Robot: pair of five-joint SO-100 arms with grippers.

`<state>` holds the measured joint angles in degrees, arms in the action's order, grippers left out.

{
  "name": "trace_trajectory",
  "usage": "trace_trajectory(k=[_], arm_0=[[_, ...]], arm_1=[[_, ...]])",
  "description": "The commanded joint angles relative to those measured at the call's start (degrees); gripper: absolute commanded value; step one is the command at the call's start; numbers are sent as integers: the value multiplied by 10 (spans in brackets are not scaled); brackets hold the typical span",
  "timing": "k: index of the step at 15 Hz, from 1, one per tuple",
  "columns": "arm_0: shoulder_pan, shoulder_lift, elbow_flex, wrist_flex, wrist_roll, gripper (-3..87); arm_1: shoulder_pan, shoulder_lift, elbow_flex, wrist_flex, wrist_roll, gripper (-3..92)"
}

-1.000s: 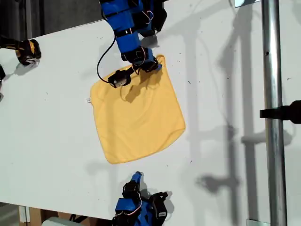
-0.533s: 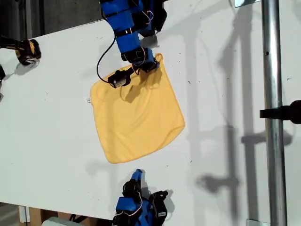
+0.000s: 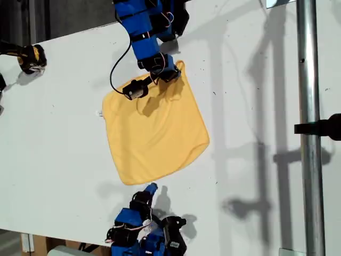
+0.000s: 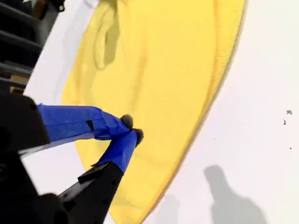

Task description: Grasp corners of a towel and fold twice.

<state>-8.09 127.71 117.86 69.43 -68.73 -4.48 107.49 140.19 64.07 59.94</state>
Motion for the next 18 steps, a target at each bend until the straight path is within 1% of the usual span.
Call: trace_trajectory(k=[1,2,3,4,5,7,9,11,13,14,15,16,17,18], arm_0=[[37,-175,-228,84,64,-17],[54,-245,-306,118,84,-17],[72,-306,-370,137,111,-17],[93,-360,-428,147,134,-17],[111,-415,-490,161,136,-17],[149,-512,-592,161,139,-17],[178,-589,-666,160,126,-17],[194,-599,-666,126,107,-16],[207,-604,-666,113,103,-10],[214,-605,-667,113,105,160],[215,-604,-667,114,95,261],[217,-604,-668,115,113,318],[214,-604,-669,121,137,356],[207,-604,-669,134,151,366]], arm_1=[[-4,25,-11,-4,-3,0],[-4,26,-11,-4,-3,0],[-2,28,-10,-4,-3,0],[-2,29,-10,-4,-3,0],[0,29,-9,-4,-3,0],[0,30,-9,-4,-4,0],[-3,32,-9,-4,-4,0],[-3,43,-3,-6,-4,0],[-3,49,2,-8,-4,0],[0,50,2,-8,-4,0],[2,50,2,-9,-5,0],[3,50,2,-9,-5,0],[3,50,3,-10,-5,0],[3,50,3,-10,-5,0]])
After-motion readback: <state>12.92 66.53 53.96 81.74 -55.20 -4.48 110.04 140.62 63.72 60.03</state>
